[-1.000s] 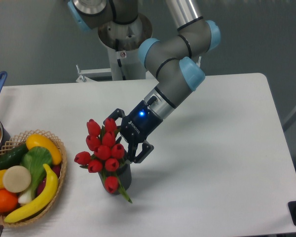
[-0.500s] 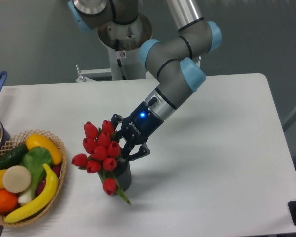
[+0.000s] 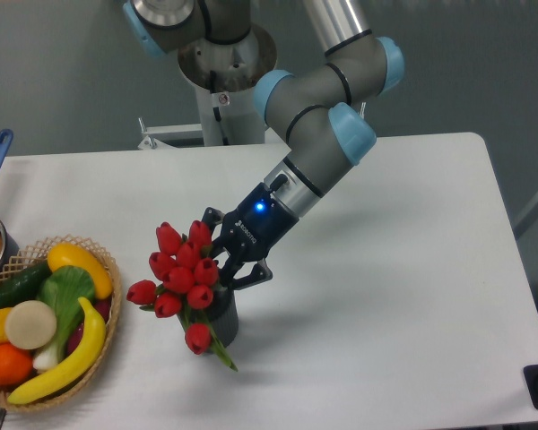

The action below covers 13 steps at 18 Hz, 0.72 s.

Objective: Pick up the flowers from the vase
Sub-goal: 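Close the gripper around the tulip stems just above the vase rim, then lift the gripped tulips up and out of the grey vase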

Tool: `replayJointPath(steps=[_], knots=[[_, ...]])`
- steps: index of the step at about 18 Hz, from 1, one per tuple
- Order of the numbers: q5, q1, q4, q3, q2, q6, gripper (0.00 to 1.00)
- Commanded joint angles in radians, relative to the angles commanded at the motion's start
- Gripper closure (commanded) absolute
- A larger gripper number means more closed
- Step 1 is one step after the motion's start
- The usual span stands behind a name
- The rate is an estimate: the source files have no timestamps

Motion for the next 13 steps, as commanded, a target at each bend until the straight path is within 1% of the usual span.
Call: replayJointPath(steps=[3, 8, 13], knots=[[-0.026, 0.006, 0.000, 0.005, 0.006, -0.003, 0.60], [-0.032, 0.012, 0.000, 0.009, 0.063, -0.093, 0.60], [-0.065, 0.025, 0.000, 0.012, 0.121, -0.178, 0.60]])
